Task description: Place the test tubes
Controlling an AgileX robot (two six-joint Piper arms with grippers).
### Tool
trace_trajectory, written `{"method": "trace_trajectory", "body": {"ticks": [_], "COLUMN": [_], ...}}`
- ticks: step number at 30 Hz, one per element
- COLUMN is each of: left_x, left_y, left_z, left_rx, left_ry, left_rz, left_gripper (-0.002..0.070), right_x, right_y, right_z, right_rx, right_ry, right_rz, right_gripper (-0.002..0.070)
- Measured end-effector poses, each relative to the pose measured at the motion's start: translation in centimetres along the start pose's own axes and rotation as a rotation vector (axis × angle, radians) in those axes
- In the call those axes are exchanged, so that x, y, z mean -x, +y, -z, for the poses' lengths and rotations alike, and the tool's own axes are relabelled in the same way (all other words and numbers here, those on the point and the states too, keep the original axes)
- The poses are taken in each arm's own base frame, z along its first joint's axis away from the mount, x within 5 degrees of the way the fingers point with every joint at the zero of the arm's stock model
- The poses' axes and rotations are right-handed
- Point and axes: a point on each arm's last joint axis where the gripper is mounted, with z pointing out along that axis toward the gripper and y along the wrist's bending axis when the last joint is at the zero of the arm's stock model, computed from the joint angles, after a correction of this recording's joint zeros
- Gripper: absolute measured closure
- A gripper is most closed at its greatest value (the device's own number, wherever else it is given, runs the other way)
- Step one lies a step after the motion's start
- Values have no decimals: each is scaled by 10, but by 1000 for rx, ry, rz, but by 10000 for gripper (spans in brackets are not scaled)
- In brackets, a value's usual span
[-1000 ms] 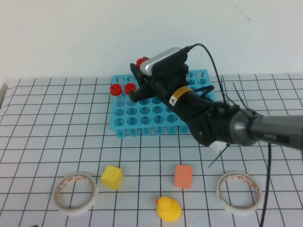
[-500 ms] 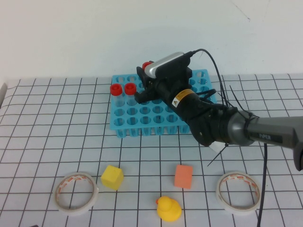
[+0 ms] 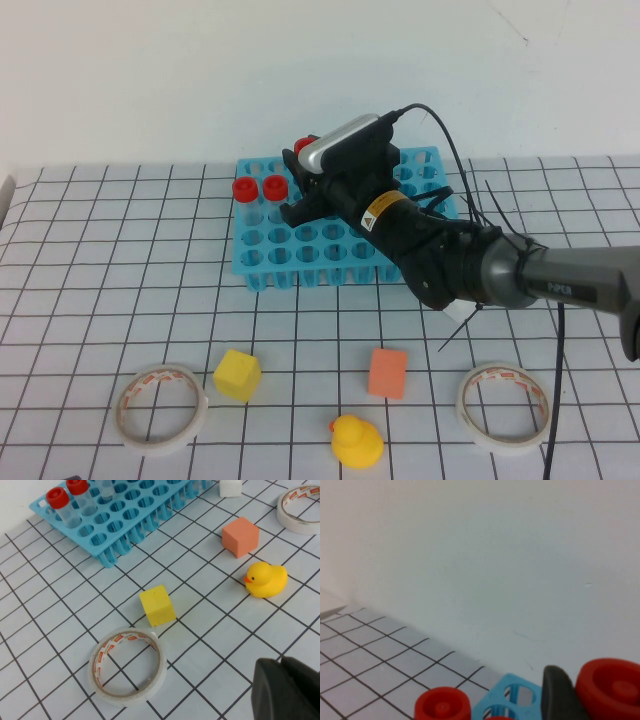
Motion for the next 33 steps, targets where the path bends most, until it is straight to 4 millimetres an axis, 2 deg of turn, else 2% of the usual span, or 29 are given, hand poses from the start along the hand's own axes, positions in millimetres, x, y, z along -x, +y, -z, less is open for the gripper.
{"method": "trace_trajectory", "body": {"ticks": [11, 19, 24, 27, 33], "left_x": [0, 0, 0, 0, 0], "left_y": [0, 0, 0, 0, 0], "left_z": [0, 0, 0, 0, 0], "left_rx": [0, 0, 0, 0, 0], "left_ry": [0, 0, 0, 0, 0], "left_rz": [0, 2, 2, 2, 2], "left_gripper": [676, 676, 676, 676, 676], "right_x": [0, 8, -1, -14, -14], "right_y": [1, 2, 3, 7, 8], "right_z": [0, -6, -7, -8, -8], "right_rx": [7, 8, 12, 22, 24], "right_ry": [-1, -23, 17, 46, 46], "right_rz": [7, 7, 8, 11, 11], "right_gripper": [402, 402, 402, 402, 402]}}
